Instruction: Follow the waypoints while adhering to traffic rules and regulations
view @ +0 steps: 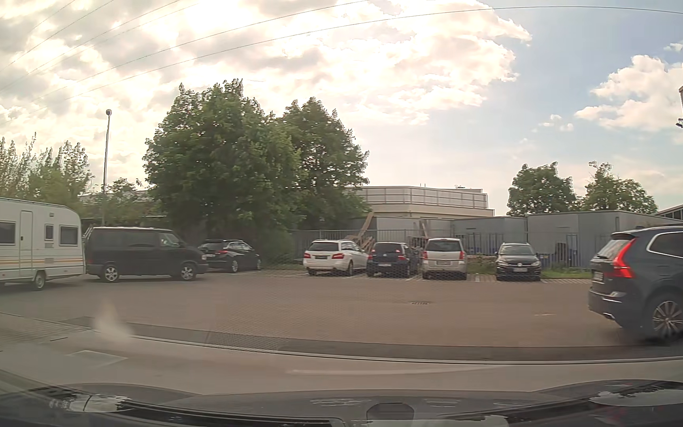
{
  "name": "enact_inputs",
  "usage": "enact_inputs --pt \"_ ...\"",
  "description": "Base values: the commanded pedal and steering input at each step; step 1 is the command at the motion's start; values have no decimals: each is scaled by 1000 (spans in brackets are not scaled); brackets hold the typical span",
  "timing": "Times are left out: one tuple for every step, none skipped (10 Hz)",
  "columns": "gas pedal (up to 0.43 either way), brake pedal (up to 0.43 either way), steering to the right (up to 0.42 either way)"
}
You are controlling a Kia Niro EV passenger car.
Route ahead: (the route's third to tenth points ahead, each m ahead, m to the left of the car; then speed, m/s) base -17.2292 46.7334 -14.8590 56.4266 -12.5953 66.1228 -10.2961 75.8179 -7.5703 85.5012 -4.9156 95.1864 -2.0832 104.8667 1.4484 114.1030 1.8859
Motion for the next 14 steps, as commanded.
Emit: enact_inputs --pt "28 0 -964" --pt "28 0 -963" --pt "28 0 -960" --pt "28 0 -956" --pt "28 0 -950" --pt "28 0 -942" --pt "28 0 -939" --pt "28 0 -936" --pt "28 0 -930" --pt "28 0 -923" --pt "28 0 -913" --pt "28 0 -896" --pt "28 0 -886" --pt "28 0 -886"
